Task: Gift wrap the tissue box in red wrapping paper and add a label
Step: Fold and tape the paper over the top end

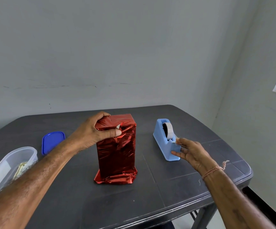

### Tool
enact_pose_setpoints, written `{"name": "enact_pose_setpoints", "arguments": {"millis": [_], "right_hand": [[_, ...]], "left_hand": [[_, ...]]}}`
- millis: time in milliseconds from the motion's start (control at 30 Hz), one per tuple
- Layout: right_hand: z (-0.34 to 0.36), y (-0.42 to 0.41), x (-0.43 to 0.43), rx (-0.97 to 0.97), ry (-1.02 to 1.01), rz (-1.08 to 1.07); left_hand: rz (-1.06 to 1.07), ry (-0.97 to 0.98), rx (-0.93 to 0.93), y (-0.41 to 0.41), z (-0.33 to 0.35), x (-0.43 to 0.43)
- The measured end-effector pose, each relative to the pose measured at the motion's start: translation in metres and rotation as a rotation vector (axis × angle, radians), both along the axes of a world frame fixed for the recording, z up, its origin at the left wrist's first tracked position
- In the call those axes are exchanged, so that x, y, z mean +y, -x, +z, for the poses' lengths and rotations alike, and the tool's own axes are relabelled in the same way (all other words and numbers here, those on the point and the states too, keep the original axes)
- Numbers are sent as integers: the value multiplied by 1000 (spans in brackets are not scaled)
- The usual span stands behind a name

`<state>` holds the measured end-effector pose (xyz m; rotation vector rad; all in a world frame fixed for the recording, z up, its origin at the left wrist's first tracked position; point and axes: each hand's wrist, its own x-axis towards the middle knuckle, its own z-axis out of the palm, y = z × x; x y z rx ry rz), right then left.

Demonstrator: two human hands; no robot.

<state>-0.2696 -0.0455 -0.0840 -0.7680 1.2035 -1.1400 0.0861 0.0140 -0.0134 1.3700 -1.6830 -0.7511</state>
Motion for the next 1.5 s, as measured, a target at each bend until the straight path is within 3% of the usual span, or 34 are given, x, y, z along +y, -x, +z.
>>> {"name": "enact_pose_setpoints", "arguments": {"millis": [767,933,1033,1167,1267,1500], "right_hand": [[-54,-5,3,39,142,-147],[-75,-15,0,421,128,-302],[-74,-16,6,456,113,-282],[-67,-19,36,344,174,-182],[-25,-28,52,276,354,4],[125,-83,39,647,748,580]], "left_hand": [[7,9,-4,0,-1,0],[16,3,-8,2,1,-1],[13,3,-3,0,1,0],[5,8,-9,1,1,0],[10,20,-20,2,2,1],[18,33,-44,0,0,0]]}}
